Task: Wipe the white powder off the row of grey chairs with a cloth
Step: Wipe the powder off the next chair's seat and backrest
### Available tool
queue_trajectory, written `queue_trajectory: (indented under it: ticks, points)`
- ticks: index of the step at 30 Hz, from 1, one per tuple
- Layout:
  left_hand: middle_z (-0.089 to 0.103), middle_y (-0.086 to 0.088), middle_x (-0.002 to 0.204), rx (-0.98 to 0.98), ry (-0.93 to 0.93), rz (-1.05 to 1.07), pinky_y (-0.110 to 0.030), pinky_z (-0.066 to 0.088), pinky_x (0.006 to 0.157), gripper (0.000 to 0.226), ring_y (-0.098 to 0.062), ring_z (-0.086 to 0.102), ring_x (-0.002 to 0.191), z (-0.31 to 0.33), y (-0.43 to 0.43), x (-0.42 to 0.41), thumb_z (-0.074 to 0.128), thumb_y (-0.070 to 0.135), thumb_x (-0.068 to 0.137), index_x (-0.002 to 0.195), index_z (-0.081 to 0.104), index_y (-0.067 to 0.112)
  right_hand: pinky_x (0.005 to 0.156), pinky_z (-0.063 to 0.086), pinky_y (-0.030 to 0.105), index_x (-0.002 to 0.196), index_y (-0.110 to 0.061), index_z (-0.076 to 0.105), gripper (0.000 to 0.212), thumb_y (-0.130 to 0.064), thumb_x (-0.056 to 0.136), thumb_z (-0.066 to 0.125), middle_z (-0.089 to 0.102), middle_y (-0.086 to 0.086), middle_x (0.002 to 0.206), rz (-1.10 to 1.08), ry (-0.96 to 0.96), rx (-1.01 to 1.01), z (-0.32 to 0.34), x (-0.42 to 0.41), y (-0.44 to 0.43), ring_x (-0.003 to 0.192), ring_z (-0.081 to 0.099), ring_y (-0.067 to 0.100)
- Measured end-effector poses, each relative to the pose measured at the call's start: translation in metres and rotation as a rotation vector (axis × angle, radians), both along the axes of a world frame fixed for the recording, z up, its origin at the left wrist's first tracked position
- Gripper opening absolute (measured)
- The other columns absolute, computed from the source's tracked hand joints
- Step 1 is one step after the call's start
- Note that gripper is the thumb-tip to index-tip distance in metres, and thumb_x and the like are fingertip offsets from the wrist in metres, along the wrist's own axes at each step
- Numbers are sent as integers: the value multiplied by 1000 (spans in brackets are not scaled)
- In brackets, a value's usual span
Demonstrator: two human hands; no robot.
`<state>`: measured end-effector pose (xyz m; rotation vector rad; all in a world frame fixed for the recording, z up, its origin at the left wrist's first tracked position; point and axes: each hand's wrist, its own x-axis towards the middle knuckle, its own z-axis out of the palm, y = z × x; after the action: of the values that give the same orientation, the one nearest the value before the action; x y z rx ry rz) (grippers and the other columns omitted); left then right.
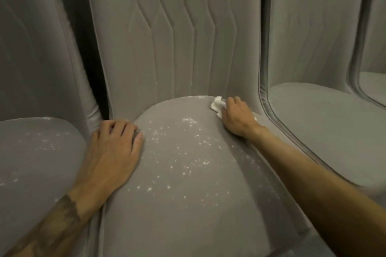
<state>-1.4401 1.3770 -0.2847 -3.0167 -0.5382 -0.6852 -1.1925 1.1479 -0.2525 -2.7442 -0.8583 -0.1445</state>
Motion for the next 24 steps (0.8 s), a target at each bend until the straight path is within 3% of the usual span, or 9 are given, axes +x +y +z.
queue_trajectory:
  ticks: [5, 8, 11, 17, 21, 24]
  points:
    - [62, -3, 116, -11, -12, 12, -48, 46, 86, 36, -27, 45, 107, -1, -1, 0, 37, 42, 103, 110, 63, 18, 83, 38, 37, 107, -8, 50, 23, -30, 101, 50, 51, 11, 107, 325, -15, 16, -5, -19, -22, 93, 48, 29]
    - [61, -2, 116, -1, -21, 5, -48, 46, 87, 37, -26, 45, 108, -3, 0, 0, 36, 43, 103, 111, 63, 19, 90, 43, 45, 111, -1, 53, 26, -24, 99, 50, 55, 25, 115, 152, -86, -3, -4, 21, -50, 104, 54, 42]
    - [60, -1, 117, -23, -11, 17, -47, 46, 89, 39, -25, 44, 111, -3, -2, -1, 33, 45, 104, 111, 63, 19, 91, 39, 44, 118, 5, 51, 34, -24, 101, 45, 53, 30, 123, 0, -95, -26, -5, 30, -47, 109, 51, 45]
    - [61, -2, 114, -6, -3, 25, -45, 46, 87, 40, -24, 45, 108, 3, -7, -2, 34, 45, 104, 111, 63, 19, 77, 32, 31, 105, -8, 50, 24, -32, 103, 45, 50, 10, 108, 388, -77, -38, -2, -25, -44, 89, 45, 24]
    - [61, 0, 115, 13, -2, 31, -44, 46, 87, 42, -24, 45, 109, 1, -5, 0, 33, 47, 104, 110, 64, 20, 92, 39, 43, 116, 4, 51, 31, -23, 102, 47, 53, 29, 122, 98, -78, -50, 1, 27, -69, 109, 51, 43]
    - [62, 0, 115, 5, -6, 31, -44, 46, 87, 45, -24, 45, 110, -1, -5, 1, 32, 49, 103, 111, 65, 20, 92, 41, 48, 110, 4, 51, 29, -22, 101, 46, 54, 30, 118, 71, -89, -23, -7, 20, -61, 105, 51, 44]
